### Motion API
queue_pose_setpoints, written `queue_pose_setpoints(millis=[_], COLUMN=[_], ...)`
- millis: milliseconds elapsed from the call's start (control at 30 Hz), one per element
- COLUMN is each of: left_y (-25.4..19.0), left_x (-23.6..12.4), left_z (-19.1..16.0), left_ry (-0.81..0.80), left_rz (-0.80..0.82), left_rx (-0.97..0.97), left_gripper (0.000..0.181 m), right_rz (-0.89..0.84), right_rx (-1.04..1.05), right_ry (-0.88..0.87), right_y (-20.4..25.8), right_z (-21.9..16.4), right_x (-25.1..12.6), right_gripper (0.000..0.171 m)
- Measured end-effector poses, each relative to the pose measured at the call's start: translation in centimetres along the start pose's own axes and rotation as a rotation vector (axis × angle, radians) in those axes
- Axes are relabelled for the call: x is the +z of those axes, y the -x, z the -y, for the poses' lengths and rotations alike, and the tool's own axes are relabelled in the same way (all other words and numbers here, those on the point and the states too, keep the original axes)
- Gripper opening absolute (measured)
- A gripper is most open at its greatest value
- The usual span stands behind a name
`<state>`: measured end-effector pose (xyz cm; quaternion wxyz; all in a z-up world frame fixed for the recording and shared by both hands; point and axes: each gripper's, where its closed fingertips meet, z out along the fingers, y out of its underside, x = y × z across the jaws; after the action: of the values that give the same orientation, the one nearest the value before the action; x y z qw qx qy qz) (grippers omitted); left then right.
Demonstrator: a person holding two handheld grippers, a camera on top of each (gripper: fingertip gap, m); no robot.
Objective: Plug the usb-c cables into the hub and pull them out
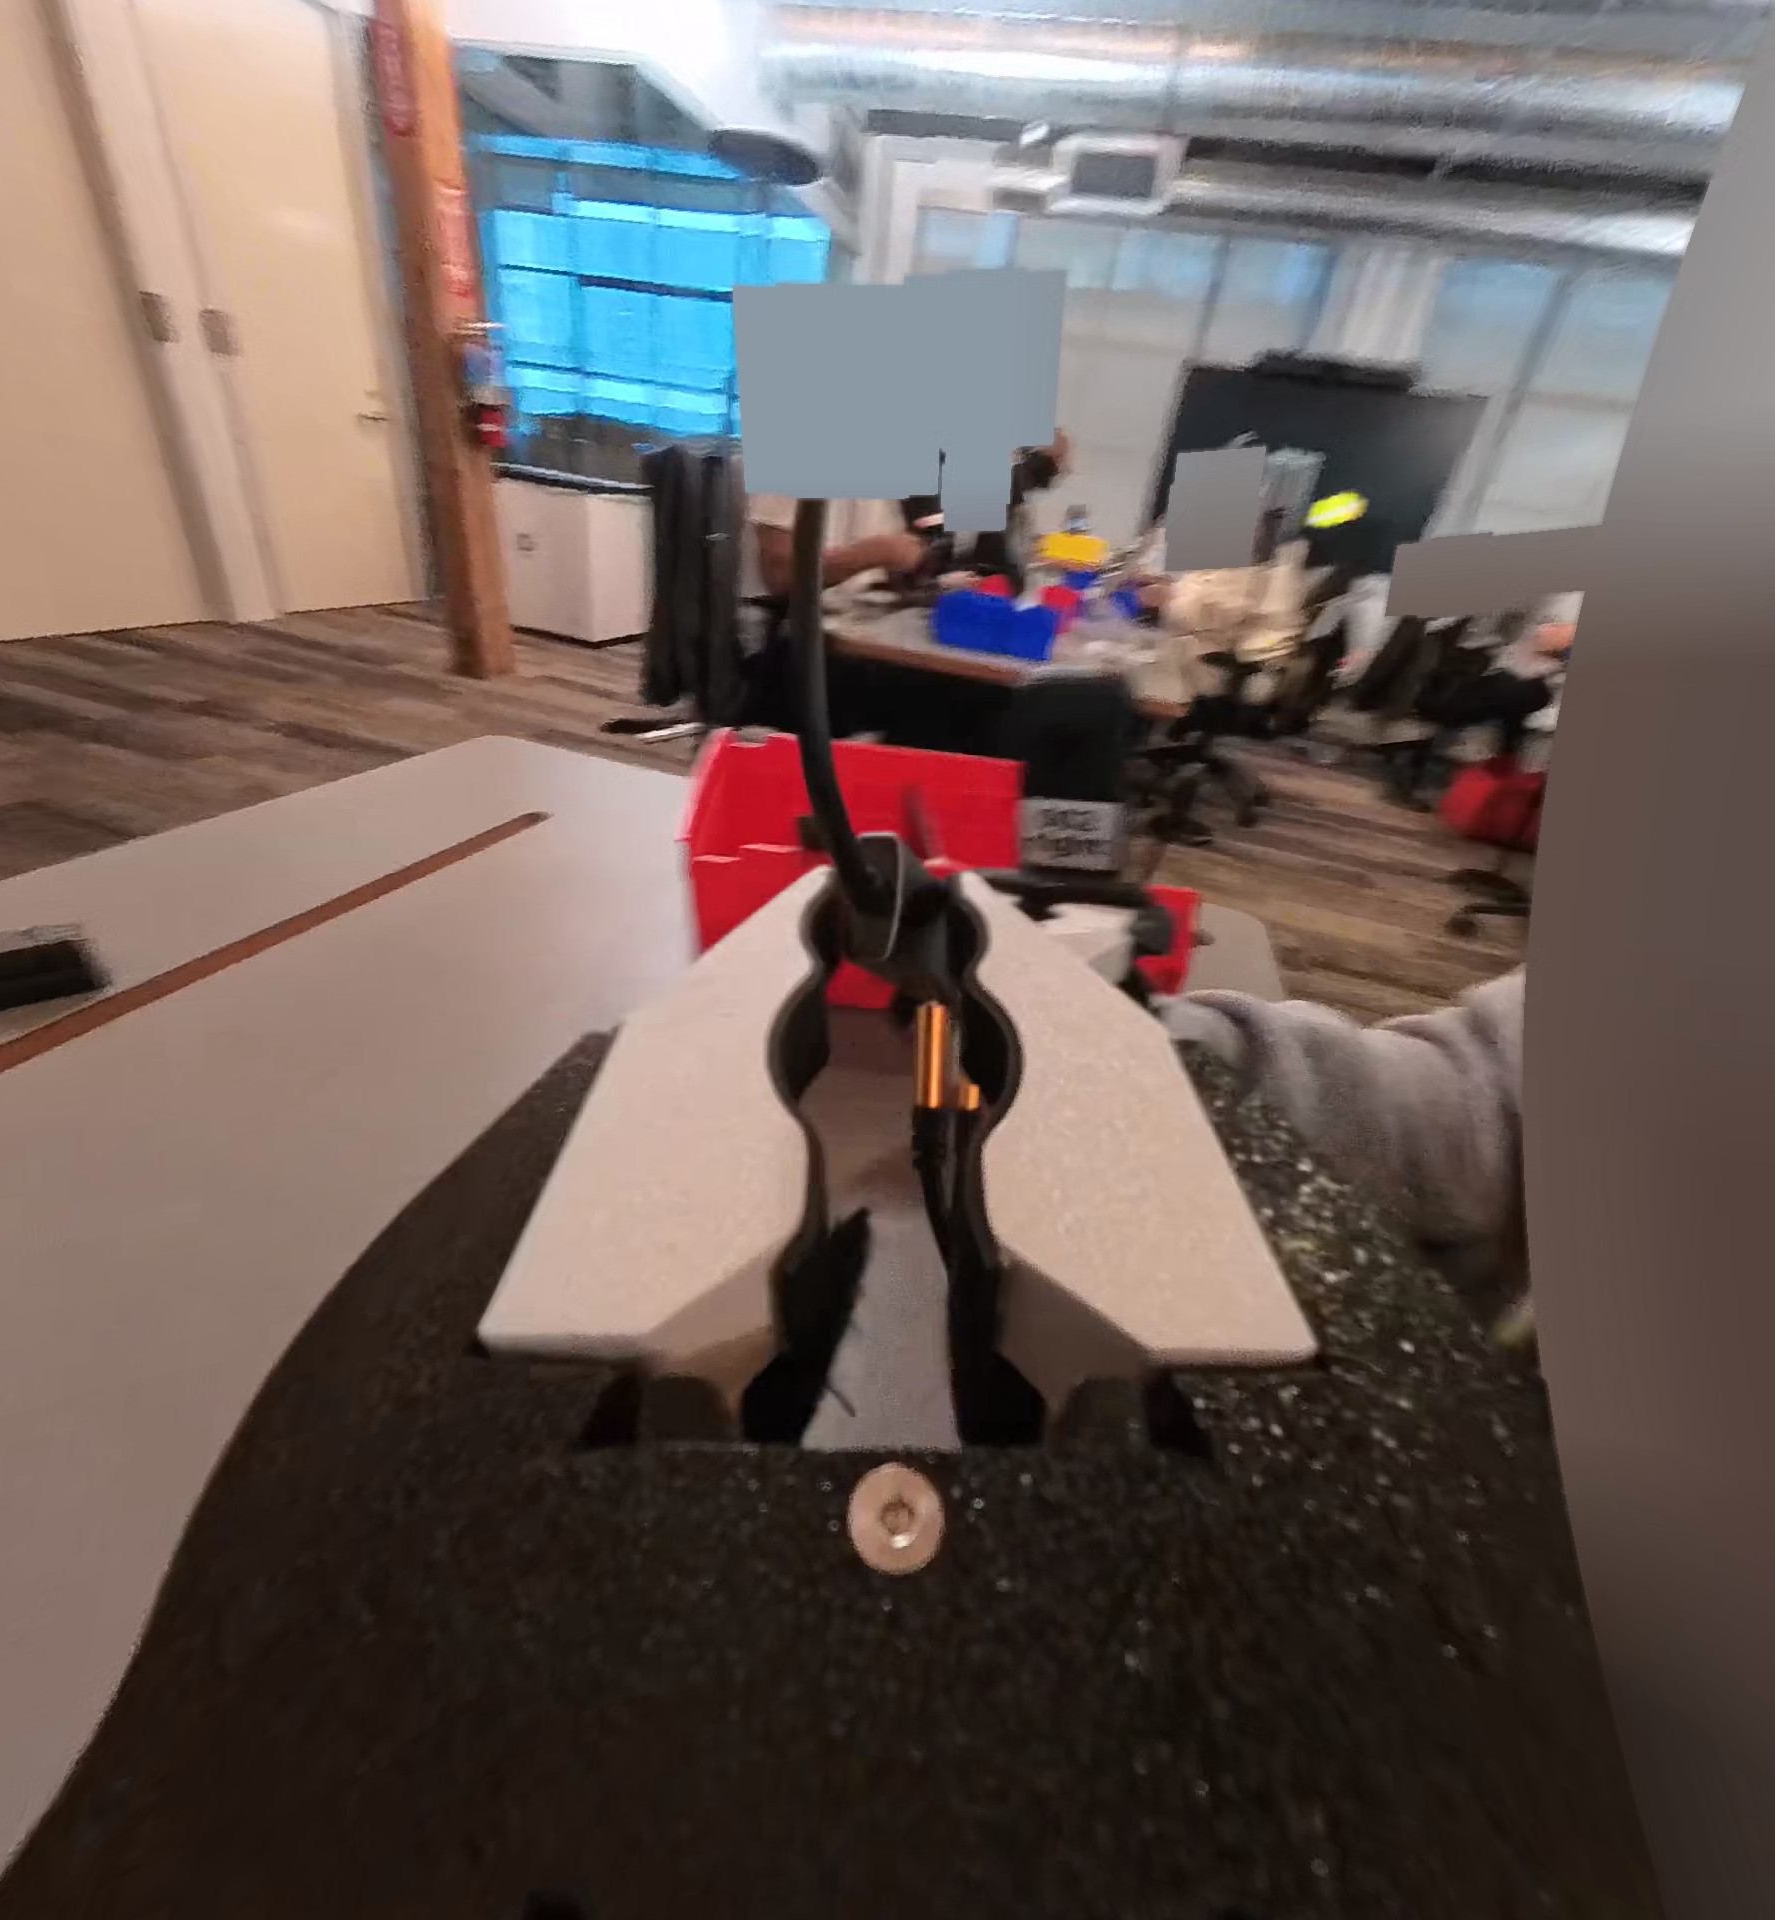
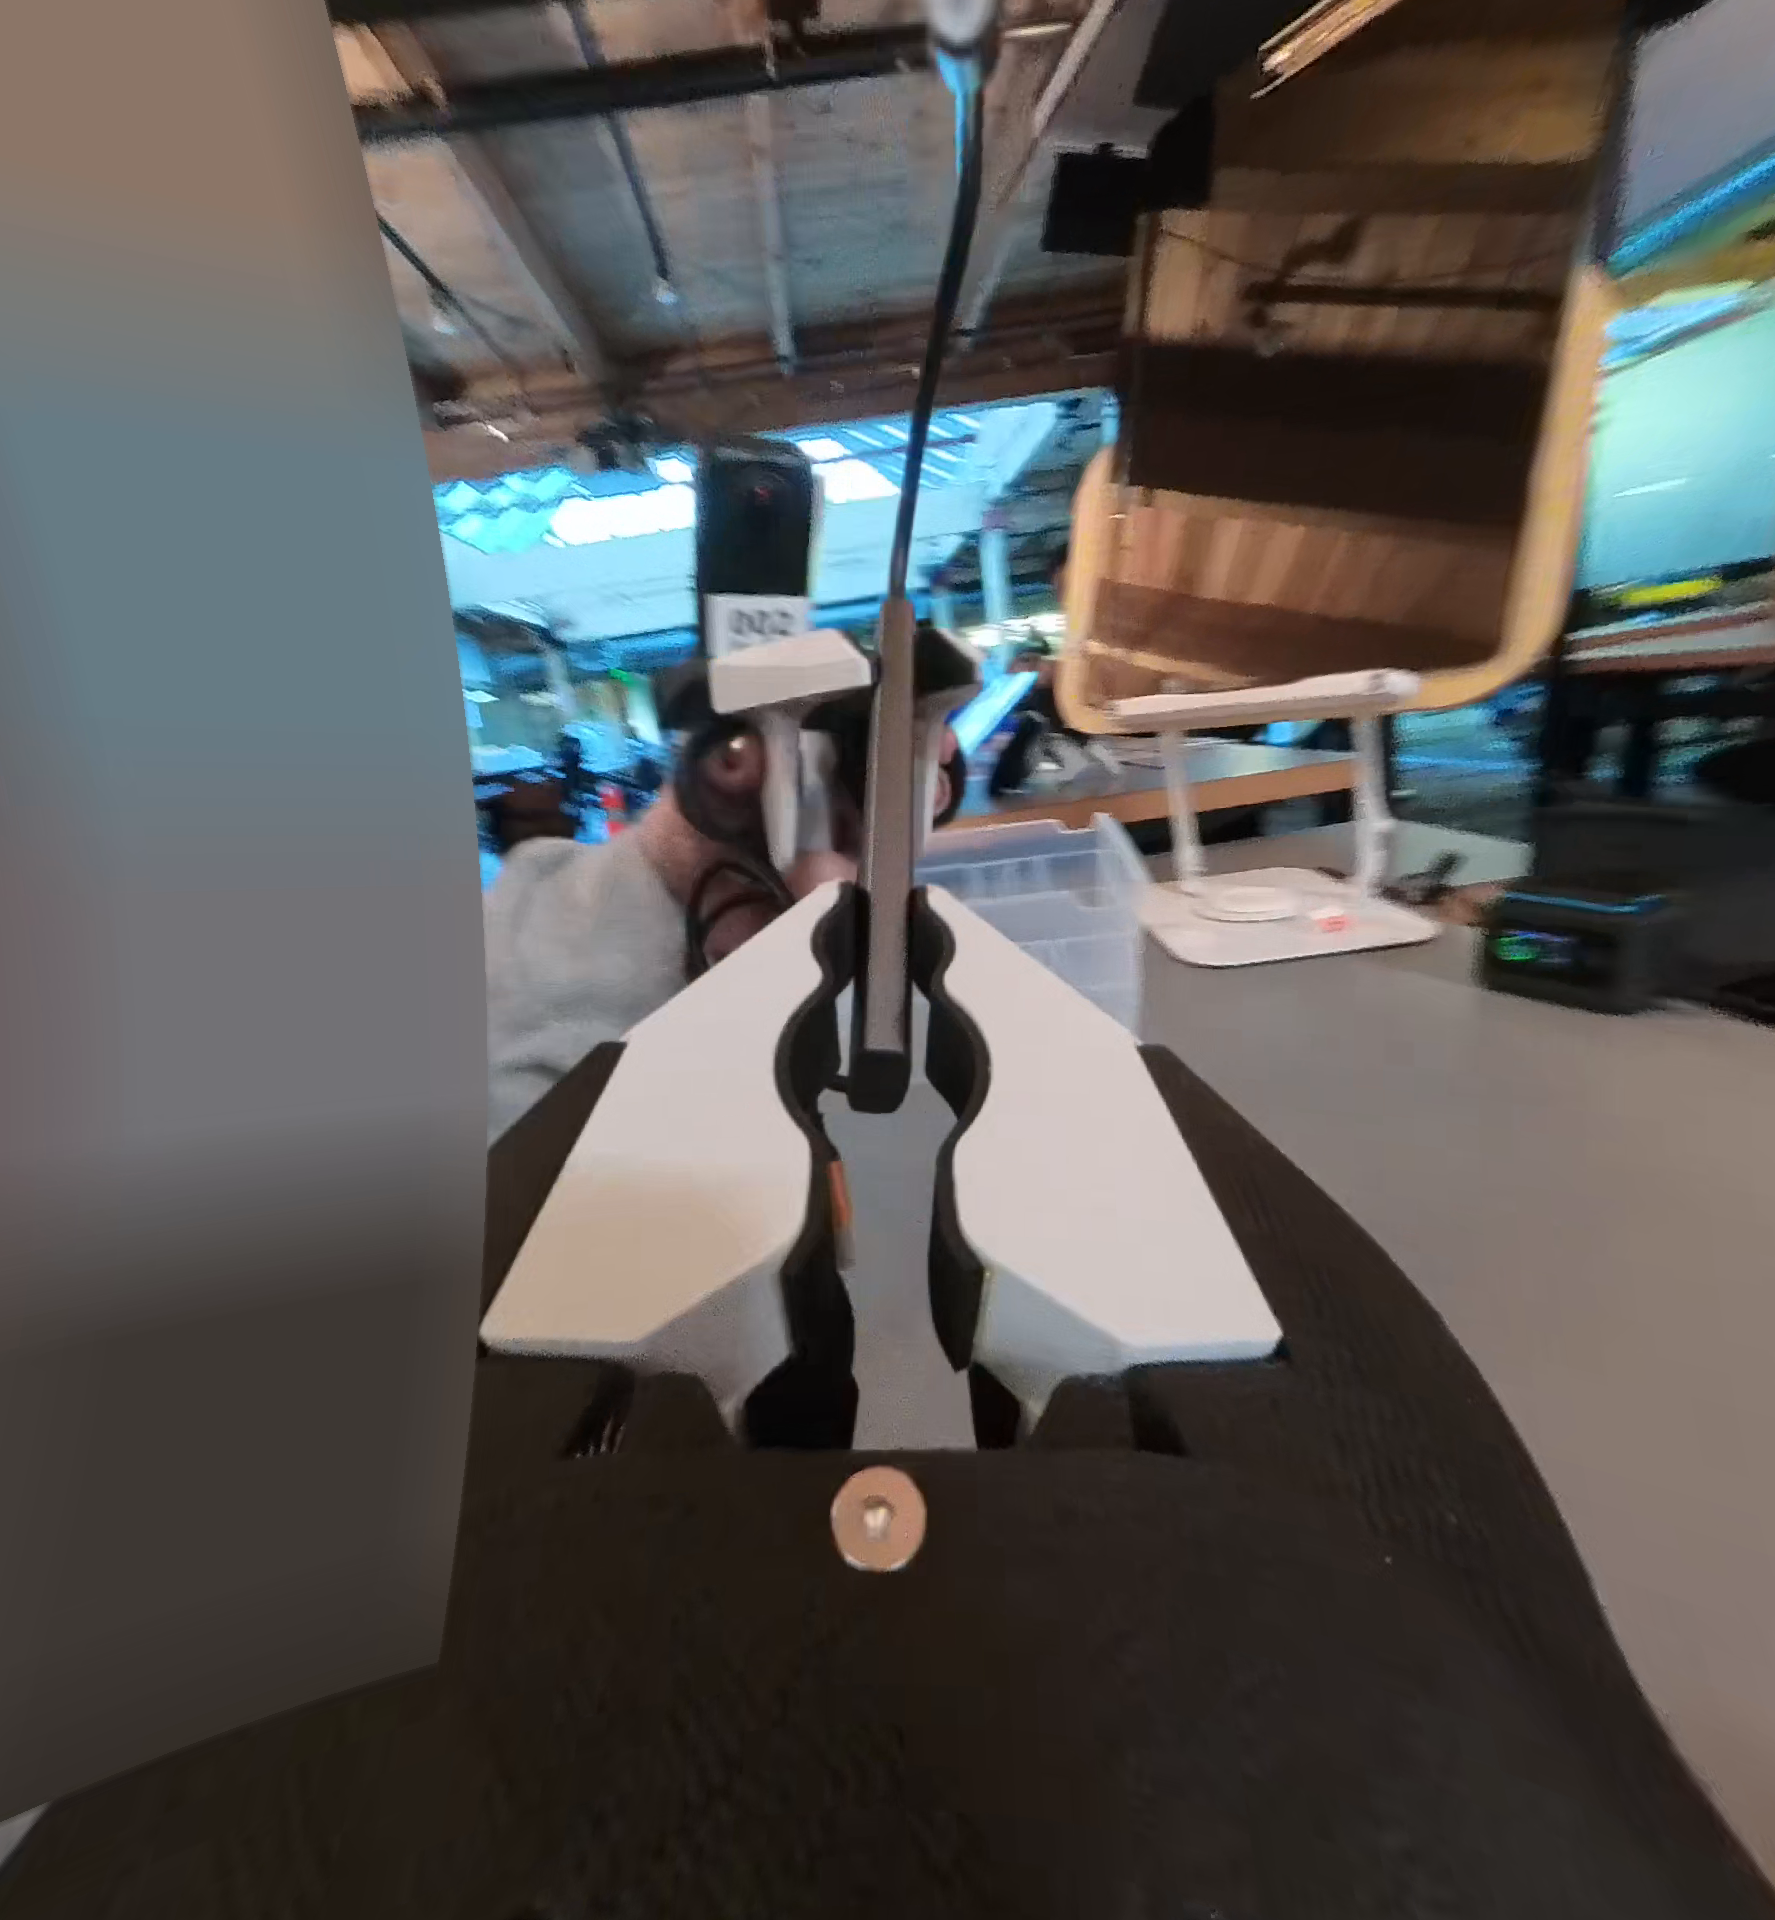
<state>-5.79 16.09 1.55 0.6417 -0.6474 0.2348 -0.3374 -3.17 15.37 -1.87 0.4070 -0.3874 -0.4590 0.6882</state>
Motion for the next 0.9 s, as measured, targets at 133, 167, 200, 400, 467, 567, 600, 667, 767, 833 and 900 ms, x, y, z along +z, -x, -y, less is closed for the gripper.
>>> queue_pose_setpoints(millis=[133, 167, 200, 400, 467, 567, 600, 667, 767, 833, 900], left_y=[4.0, 4.5, 5.3, 3.9, 2.6, 1.8, 1.5, 1.6, 2.2, 2.2, 3.0], left_x=[-1.3, -1.8, -2.5, -1.9, -0.3, 1.2, 1.5, 1.7, 1.7, 1.6, 1.2], left_z=[0.4, 0.7, 0.8, -2.9, -4.4, -5.5, -5.3, -5.0, -5.6, -6.0, -6.7], left_ry=[0.018, 0.008, 0.017, 0.098, 0.093, 0.036, -0.007, -0.095, -0.130, -0.127, -0.088], left_rz=[0.385, 0.463, 0.560, 0.487, 0.345, 0.231, 0.195, 0.162, 0.146, 0.136, 0.212], left_rx=[0.243, 0.298, 0.339, 0.114, -0.080, -0.276, -0.335, -0.435, -0.505, -0.472, -0.363], left_gripper=[0.076, 0.084, 0.077, 0.047, 0.055, 0.059, 0.052, 0.032, 0.021, 0.018, 0.014], right_rz=[-0.203, -0.260, -0.324, -0.619, -0.679, -0.685, -0.665, -0.646, -0.624, -0.525, -0.447], right_rx=[-0.290, -0.380, -0.475, -0.979, -1.183, -1.469, -1.530, -1.604, -1.580, -1.408, -1.176], right_ry=[0.032, 0.035, 0.043, 0.123, 0.187, 0.293, 0.322, 0.350, 0.372, 0.375, 0.306], right_y=[-1.5, -1.7, -2.0, -3.3, -3.3, -2.9, -2.8, -2.8, -3.0, -2.8, -2.1], right_z=[-0.1, 0.0, 0.1, 1.0, 0.5, -1.1, -1.7, -2.2, -2.7, -3.7, -3.3], right_x=[-0.1, 0.0, -0.1, -1.1, -0.9, -0.1, 0.2, 0.4, 0.4, 0.4, 0.3], right_gripper=[0.007, 0.007, 0.007, 0.007, 0.007, 0.007, 0.006, 0.007, 0.007, 0.017, 0.025])
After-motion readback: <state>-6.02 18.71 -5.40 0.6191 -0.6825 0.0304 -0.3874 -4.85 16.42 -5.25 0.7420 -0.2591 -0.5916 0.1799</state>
